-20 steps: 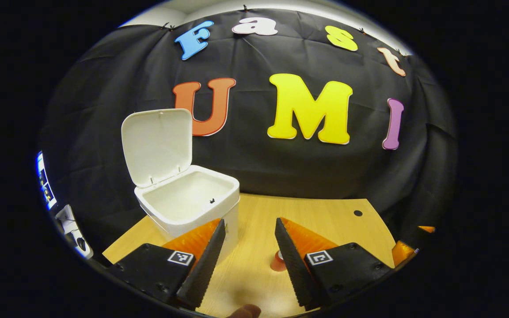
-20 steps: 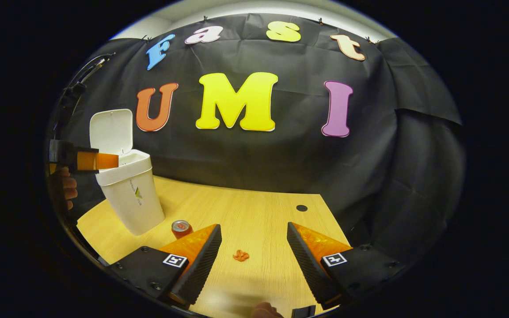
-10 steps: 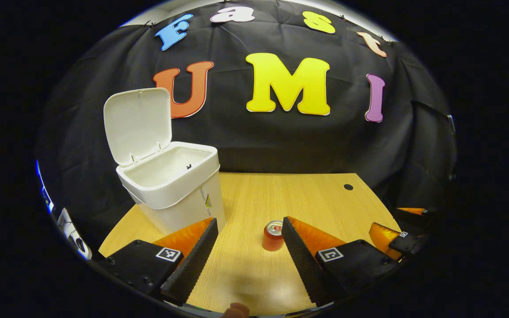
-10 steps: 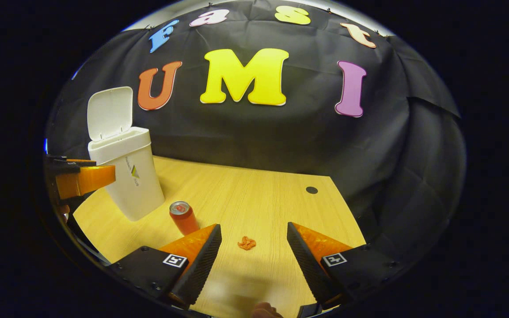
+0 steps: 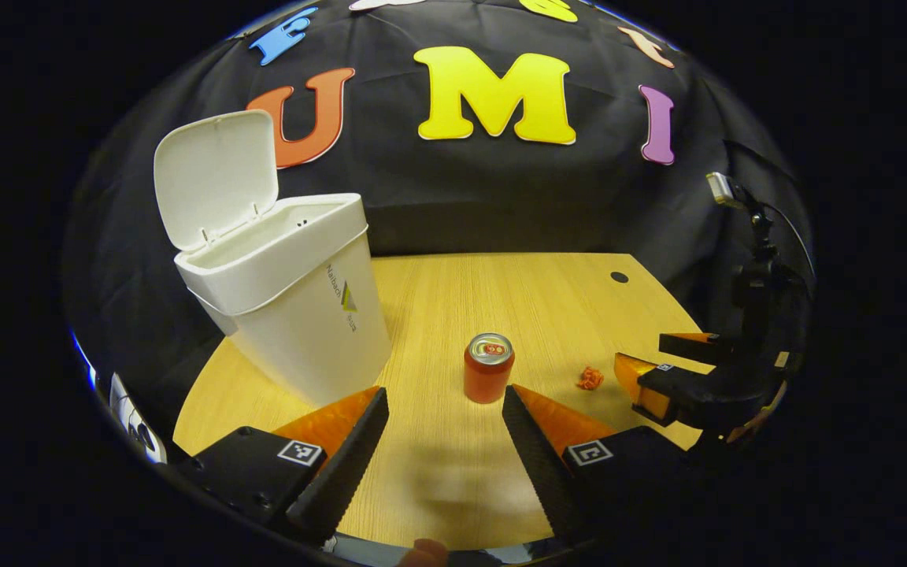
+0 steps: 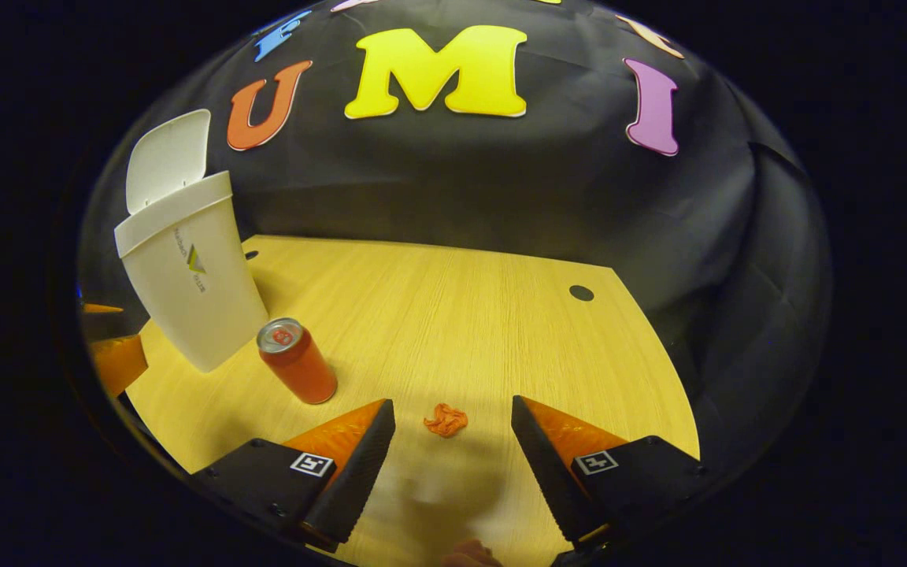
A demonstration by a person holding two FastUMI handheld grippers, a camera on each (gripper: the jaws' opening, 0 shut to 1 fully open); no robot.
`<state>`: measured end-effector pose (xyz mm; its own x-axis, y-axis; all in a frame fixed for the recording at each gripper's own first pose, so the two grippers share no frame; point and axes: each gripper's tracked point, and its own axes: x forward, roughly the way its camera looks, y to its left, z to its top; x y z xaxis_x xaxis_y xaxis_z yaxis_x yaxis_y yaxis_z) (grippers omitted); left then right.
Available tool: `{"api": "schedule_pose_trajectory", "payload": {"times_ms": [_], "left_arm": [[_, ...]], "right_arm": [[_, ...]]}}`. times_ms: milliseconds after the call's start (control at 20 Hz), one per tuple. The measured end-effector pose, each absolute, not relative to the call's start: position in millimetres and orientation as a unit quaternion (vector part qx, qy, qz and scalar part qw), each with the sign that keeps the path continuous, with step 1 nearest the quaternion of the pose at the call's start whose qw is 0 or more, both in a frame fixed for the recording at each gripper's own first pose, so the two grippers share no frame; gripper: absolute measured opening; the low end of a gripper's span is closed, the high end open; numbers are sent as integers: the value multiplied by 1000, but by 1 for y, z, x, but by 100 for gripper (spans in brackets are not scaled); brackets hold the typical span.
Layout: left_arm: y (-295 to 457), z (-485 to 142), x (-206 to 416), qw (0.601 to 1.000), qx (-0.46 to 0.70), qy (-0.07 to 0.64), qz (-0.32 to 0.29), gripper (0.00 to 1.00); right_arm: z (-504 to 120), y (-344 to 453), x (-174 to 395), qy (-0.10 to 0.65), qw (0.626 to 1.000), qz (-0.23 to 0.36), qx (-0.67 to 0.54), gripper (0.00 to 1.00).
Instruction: Press the lid of the desktop garbage bin to open it, pick up the crumpled paper on the desktop and throw it into the bin, then pick up the pop can on the desktop and drop it into the bin, and finally close the garbage bin lid.
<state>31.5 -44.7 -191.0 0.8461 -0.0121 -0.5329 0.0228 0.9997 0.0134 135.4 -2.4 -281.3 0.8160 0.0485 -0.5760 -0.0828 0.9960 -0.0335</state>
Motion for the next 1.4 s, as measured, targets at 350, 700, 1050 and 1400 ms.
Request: {"api": "schedule_pose_trajectory", "payload": {"times_ms": [350, 700, 1050, 1400], "left_arm": [[-38, -224, 27, 950, 43, 309, -3, 97], [-42, -241, 20, 942, 29, 334, -15, 97], [-34, -254, 4, 934, 5, 356, -1, 100], [-23, -243, -11, 938, 8, 346, 8, 97]], "right_arm": [[-350, 3, 165, 362, 930, 29, -46, 95], [-381, 1, 173, 404, 913, 21, -51, 95], [-385, 5, 178, 419, 907, 26, -27, 80], [-386, 13, 177, 431, 900, 51, -35, 45]]}}
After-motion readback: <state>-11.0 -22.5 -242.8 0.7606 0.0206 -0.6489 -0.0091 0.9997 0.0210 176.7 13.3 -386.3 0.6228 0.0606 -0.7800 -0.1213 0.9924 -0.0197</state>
